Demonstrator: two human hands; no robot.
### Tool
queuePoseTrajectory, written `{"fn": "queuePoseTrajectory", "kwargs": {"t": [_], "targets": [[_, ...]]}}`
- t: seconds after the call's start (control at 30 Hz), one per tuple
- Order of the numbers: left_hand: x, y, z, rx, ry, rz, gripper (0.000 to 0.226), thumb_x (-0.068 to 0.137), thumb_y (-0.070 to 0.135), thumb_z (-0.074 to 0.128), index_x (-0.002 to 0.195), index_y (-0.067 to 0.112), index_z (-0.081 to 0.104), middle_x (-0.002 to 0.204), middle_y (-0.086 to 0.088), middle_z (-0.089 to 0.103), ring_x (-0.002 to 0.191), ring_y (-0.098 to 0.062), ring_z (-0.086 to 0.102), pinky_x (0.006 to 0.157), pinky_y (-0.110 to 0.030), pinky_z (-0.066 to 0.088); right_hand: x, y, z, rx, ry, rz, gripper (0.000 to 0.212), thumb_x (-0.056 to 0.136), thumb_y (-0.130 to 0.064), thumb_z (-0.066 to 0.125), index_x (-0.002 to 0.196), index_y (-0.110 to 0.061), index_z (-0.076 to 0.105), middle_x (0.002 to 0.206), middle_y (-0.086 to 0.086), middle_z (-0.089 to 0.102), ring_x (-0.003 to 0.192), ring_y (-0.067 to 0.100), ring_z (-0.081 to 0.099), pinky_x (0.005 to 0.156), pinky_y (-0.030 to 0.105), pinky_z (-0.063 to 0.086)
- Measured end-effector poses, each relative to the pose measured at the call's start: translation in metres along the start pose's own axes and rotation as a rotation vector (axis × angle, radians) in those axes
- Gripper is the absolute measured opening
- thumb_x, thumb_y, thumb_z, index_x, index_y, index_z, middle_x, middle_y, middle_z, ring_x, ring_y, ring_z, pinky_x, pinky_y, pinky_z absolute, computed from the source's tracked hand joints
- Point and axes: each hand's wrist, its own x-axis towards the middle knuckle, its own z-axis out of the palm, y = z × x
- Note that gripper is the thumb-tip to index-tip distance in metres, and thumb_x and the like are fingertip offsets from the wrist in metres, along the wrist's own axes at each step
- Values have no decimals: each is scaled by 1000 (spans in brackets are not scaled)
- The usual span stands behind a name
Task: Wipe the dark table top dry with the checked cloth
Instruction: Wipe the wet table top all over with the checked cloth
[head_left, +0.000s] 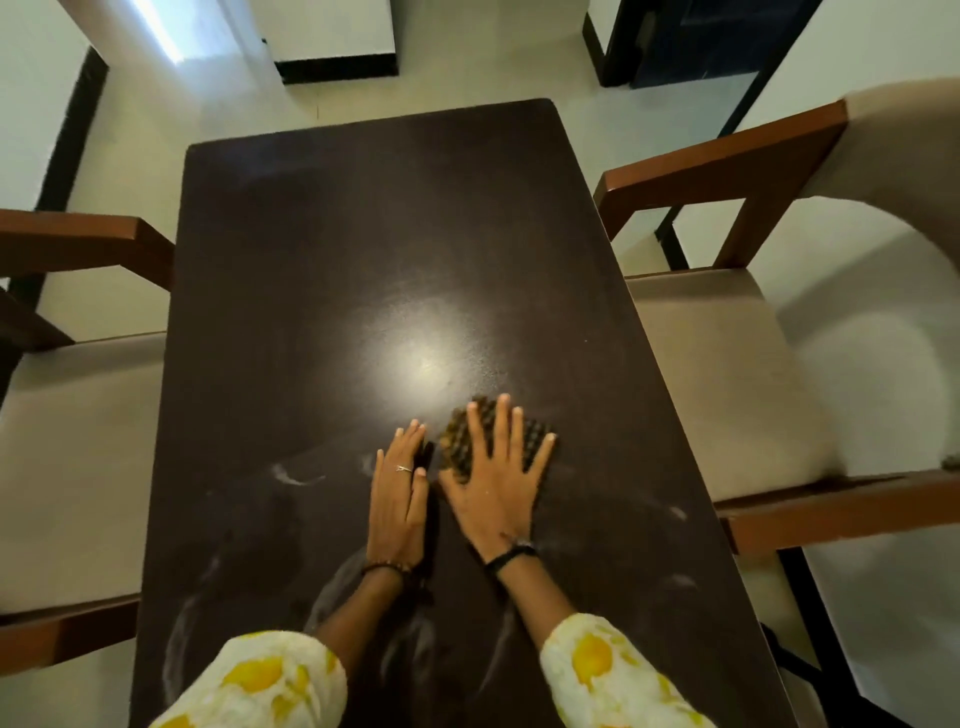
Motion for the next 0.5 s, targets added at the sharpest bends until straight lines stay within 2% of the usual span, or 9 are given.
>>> {"fn": "queuePoseTrajectory", "kwargs": {"t": [0.1,0.17,0.23,0.3,0.37,0.43,0.5], "targets": [[-18,-15,-27,-35,75,-56,46,93,28,28,139,25,24,146,10,24,137,2,12,115,-25,2,-14,4,4,7,-51,-270,79,74,-57,45,146,-32,25,157,6,20,143,26,22,112,62,3],[-35,-32,-50,48,56,-51,48,92,27,29,140,24,25,147,8,25,138,-2,13,115,-27,3,-8,37,-2,41,-54,-335,77,76,-54,46,147,-36,20,158,-1,10,146,22,13,113,56,-6],[-52,-52,-77,179,-11,-9,51,91,32,28,140,22,26,147,6,24,138,-5,14,115,-27,1,0,74,-8,33,-17,-189,76,80,-52,49,147,-38,15,159,-2,4,147,21,6,113,54,-9],[-68,-72,-102,292,-66,7,52,90,35,25,141,23,24,147,7,23,137,-6,14,115,-25,-1,5,100,-14,48,21,66,76,85,-48,53,148,-35,12,160,0,1,147,22,2,112,57,-7],[-81,-91,-125,364,-77,-5,52,91,36,25,141,21,24,147,6,23,137,-6,14,115,-25,-2,8,100,-16,76,63,269,74,87,-45,53,149,-31,16,160,2,4,147,23,2,113,61,-4],[-93,-108,-145,402,-49,-77,52,91,30,30,142,17,26,148,3,25,138,-8,15,116,-31,0,11,75,-13,100,88,374,72,87,-46,52,149,-27,20,159,5,6,146,25,4,112,64,-2],[-101,-120,-158,425,-20,-146,53,91,29,31,141,13,27,148,-1,26,138,-12,16,116,-36,4,12,35,-7,112,89,348,74,85,-47,52,149,-28,19,159,5,5,146,26,4,111,65,-4]]}}
